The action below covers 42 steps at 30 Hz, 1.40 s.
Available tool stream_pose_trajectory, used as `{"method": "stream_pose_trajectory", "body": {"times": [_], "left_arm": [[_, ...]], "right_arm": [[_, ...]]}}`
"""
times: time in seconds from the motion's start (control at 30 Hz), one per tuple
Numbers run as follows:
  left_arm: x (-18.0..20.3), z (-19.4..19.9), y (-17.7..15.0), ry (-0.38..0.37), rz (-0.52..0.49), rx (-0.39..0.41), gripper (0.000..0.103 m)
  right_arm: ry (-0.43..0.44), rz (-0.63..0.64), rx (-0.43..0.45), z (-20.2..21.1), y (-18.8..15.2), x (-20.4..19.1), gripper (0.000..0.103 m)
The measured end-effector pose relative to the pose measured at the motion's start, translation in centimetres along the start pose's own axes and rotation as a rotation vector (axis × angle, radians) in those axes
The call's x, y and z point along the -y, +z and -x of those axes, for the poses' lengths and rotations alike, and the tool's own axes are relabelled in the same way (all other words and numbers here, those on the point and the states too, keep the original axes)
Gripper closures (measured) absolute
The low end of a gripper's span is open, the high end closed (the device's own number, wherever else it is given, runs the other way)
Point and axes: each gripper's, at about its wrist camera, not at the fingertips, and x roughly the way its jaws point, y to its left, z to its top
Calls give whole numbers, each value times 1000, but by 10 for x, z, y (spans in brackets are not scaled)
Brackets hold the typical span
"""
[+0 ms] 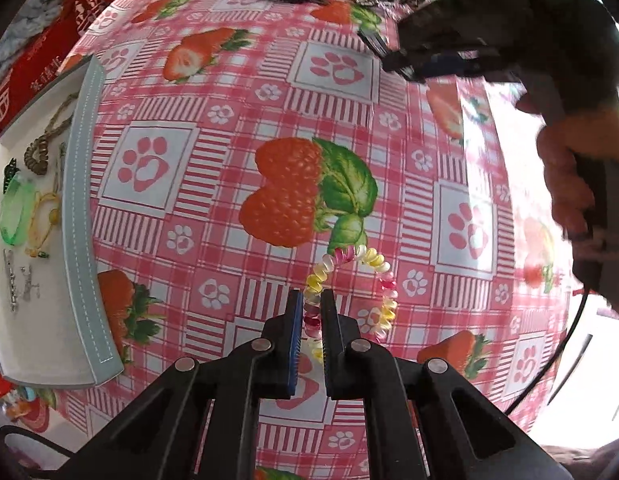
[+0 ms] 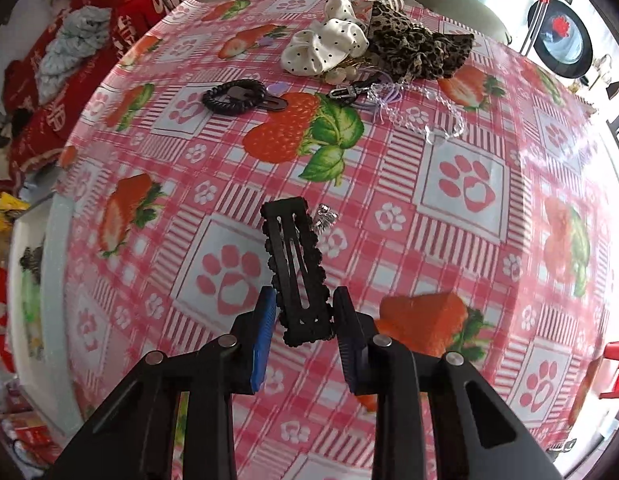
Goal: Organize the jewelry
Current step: 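Carry beaded bracelet with left tool into white box while right tool carries black clip, open both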
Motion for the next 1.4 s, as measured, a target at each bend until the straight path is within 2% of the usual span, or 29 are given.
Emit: {"method": "stream_pose_trajectory", "body": {"times": [0.3, 0.37, 0.67, 0.97, 1.17, 1.4], "left_arm": [[-5, 34, 14, -14, 32, 70, 88], [-24, 41, 8, -19, 37, 88, 88], [-58, 67, 6, -52, 39, 144, 88], [-123, 96, -2, -32, 97, 190, 88], [-177, 108, -21, 19, 170, 202, 88], [-228, 105, -41, 68, 250, 184, 88]], "right_arm": [[92, -41, -17, 24, -28, 7, 71], [105, -51, -20, 27, -32, 7, 71], [124, -66, -3, 48, -47, -12, 71], [167, -21, 0, 64, -51, -73, 71], [227, 64, -20, 65, -55, -138, 71], [292, 177, -81, 52, -71, -212, 71]]}}
